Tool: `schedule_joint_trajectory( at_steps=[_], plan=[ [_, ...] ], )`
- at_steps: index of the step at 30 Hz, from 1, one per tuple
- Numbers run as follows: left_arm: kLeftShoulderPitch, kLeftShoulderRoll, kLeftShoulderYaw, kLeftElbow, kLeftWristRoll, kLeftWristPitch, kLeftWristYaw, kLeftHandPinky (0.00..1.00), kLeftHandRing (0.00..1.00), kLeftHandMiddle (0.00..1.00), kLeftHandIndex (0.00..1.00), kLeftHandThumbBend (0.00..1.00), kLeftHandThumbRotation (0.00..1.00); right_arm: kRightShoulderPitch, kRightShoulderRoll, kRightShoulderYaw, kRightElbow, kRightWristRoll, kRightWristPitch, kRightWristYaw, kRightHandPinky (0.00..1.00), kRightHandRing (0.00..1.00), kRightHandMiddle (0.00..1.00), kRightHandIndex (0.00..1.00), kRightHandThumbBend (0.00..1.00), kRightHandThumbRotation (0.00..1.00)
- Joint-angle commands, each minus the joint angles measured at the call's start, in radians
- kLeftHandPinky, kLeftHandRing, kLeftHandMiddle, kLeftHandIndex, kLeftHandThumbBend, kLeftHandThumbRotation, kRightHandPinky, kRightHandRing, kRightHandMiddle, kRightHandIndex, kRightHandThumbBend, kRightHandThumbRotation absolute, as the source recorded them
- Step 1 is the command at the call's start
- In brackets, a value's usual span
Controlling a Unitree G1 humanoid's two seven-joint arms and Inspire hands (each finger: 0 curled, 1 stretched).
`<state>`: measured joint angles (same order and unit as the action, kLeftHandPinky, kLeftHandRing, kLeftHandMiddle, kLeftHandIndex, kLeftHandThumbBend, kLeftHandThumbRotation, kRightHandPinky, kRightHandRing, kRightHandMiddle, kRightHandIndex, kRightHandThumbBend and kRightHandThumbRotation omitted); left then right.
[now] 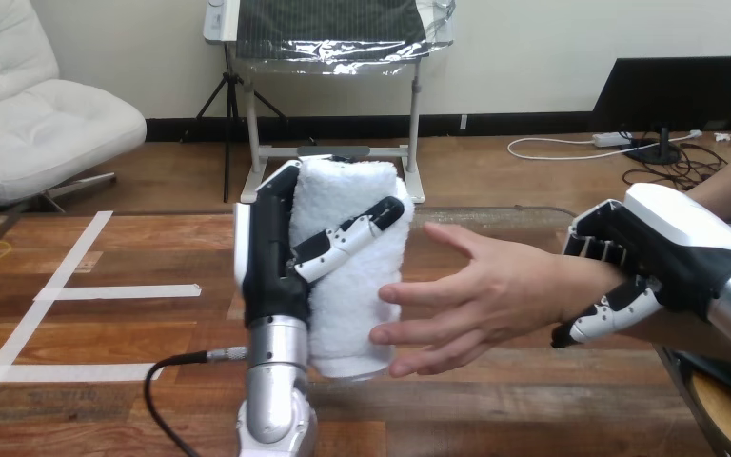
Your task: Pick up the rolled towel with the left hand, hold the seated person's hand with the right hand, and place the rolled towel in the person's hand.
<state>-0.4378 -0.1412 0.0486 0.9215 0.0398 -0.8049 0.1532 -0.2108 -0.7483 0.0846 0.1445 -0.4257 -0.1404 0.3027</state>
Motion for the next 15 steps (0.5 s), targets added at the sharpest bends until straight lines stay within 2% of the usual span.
schedule_joint_trajectory(
  at_steps=[1,7,15],
  plan=[
    [-0.150,-0.044,-0.006,0.010,0.001,-0.058,0.015,0.26,0.30,0.36,0.42,0.54,0.00,-0.047,0.035,-0.018,-0.008,0.022,0.028,-0.008,0.32,0.35,0.38,0.39,0.90,0.17],
    [-0.173,-0.062,-0.011,0.034,0.010,-0.068,0.033,0.26,0.30,0.36,0.42,0.54,0.00,-0.055,0.044,-0.015,-0.017,0.022,0.038,0.000,0.32,0.34,0.38,0.39,0.91,0.18],
    [-0.207,-0.099,-0.005,0.059,-0.018,-0.076,0.028,0.26,0.30,0.37,0.42,0.55,0.00,-0.067,0.056,-0.011,-0.025,0.016,0.049,0.006,0.31,0.34,0.38,0.39,0.92,0.19]
  ],
)
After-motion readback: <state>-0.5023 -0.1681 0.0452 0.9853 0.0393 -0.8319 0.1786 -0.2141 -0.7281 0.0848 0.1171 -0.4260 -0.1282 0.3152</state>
